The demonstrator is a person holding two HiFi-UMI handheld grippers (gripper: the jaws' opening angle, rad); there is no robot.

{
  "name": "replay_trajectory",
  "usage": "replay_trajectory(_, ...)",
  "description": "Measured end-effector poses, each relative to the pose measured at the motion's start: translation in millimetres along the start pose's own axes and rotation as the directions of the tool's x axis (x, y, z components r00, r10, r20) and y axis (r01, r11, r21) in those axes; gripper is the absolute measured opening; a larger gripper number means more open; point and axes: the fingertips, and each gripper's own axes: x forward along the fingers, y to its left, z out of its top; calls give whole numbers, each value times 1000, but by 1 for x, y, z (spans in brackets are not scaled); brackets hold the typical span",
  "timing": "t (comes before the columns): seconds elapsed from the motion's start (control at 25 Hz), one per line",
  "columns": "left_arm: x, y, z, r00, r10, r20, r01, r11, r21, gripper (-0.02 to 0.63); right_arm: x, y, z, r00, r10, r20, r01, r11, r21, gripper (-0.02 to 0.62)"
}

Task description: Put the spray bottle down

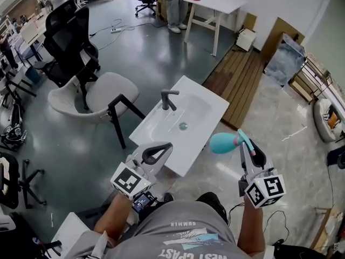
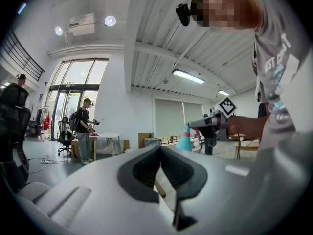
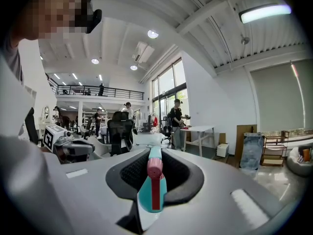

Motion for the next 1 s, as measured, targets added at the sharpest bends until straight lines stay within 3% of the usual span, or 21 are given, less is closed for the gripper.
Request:
replay_trajectory(0.2, -14, 15, 0, 999, 38, -4, -38, 999, -9, 2, 11, 14, 3, 1000, 23, -15, -24, 1000, -19, 66)
replay_trajectory(0.48, -7, 32, -10, 995, 89, -37, -90, 996, -15, 2, 46, -3, -3, 998, 57, -14, -57, 998, -4, 66)
replay_trajectory(0.76, 21, 58, -18, 984, 158, -82, -158, 987, 6, 2, 96, -38, -11, 994, 104, -14, -104, 994, 18, 66)
replay_trajectory(1.0, 60, 76, -17, 981, 181, -69, -181, 983, 2, 2, 136, -70, -6, 990, 142, -24, -141, 990, 17, 66)
